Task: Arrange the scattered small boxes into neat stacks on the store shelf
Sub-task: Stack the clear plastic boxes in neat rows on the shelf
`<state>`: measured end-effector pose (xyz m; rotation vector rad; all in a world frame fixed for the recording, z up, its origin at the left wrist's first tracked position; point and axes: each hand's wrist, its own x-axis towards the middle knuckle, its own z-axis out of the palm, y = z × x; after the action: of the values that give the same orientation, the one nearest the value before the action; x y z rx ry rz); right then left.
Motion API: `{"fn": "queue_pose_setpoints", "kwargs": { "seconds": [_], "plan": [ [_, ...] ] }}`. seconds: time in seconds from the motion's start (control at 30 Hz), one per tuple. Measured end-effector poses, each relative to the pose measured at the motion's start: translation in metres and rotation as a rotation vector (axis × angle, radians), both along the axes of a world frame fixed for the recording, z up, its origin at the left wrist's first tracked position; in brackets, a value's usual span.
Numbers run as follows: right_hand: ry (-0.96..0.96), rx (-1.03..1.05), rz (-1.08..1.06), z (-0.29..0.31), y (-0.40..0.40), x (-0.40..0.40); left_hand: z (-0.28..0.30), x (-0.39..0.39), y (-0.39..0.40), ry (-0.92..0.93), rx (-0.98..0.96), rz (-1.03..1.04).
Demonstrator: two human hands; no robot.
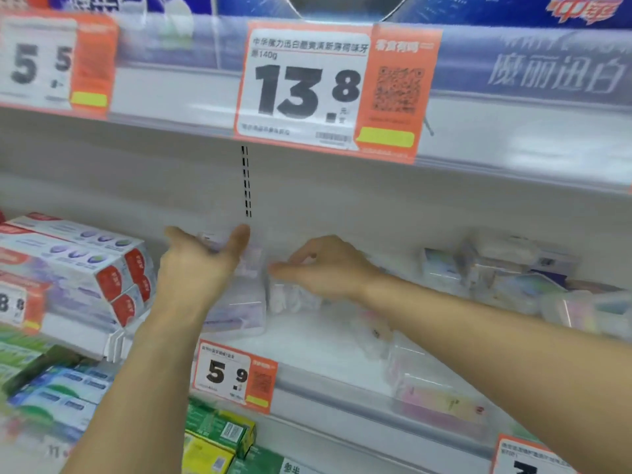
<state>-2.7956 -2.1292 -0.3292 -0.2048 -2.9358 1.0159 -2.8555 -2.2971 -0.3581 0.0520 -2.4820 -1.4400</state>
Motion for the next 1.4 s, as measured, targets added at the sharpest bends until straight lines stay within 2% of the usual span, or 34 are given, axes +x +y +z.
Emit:
{"fn": "queue_pose_setpoints", "kwargs": {
  "seconds": [0.1,0.2,0.33,0.47,0.57,0.63,0.7,0.73,0.8,0.87,0.97,1.07,1.2,1.27,1.33,1.4],
  "plan": [
    [-0.063,0.186,0.061,-0.01,-0.012,0.0,-0.005,-0.006,-0.011,-0.05,0.005,-0.01],
    [-0.052,0.069,0.076,-0.016,-0.016,0.003,-0.005,-0.004,-0.017,0.015,0.063,0.009],
    [-0.015,0.083,0.182,-0.018,-0.018,0.009,-0.004,-0.004,-0.023,-0.025,-0.07,-0.057],
    [0.031,-0.077,0.022,-0.011,0.002,0.003,-0.007,-0.009,-0.028,-0.082,-0.276,-0.158],
    [0.087,-0.166,-0.084,-0.006,0.027,-0.006,-0.005,-0.01,-0.03,-0.144,-0.334,-0.204],
    [0.151,-0.044,-0.14,-0.003,0.046,-0.012,0.001,-0.008,-0.029,-0.143,-0.352,-0.154],
    [0.137,0.127,-0.171,0.001,0.068,-0.018,0.011,-0.001,-0.023,0.009,-0.339,-0.078],
    [0.07,0.187,-0.183,0.001,0.079,-0.021,0.016,0.006,-0.015,0.118,-0.302,-0.084],
    [-0.125,0.218,-0.188,-0.004,0.098,-0.023,0.02,0.023,0.01,0.281,-0.23,-0.206],
    [-0.229,0.226,-0.105,-0.014,0.105,-0.021,0.012,0.038,0.038,0.348,-0.296,-0.405],
    [-0.247,0.257,0.02,-0.032,0.106,-0.021,-0.013,0.047,0.066,0.24,-0.534,-0.67],
    [-0.228,0.263,0.041,-0.038,0.108,-0.025,-0.024,0.047,0.076,0.202,-0.731,-0.629],
    [-0.256,0.36,0.035,-0.032,0.116,-0.025,-0.022,0.058,0.088,0.281,-0.63,-0.574],
    [-0.276,0.421,0.042,-0.027,0.127,-0.02,-0.015,0.071,0.096,0.214,-0.523,-0.719],
    [-0.309,0.493,0.056,-0.023,0.14,-0.009,-0.006,0.086,0.104,0.06,-0.412,-0.919],
    [-0.329,0.545,0.042,-0.02,0.153,0.007,-0.005,0.098,0.111,-0.046,-0.387,-1.076]
  ]
}}
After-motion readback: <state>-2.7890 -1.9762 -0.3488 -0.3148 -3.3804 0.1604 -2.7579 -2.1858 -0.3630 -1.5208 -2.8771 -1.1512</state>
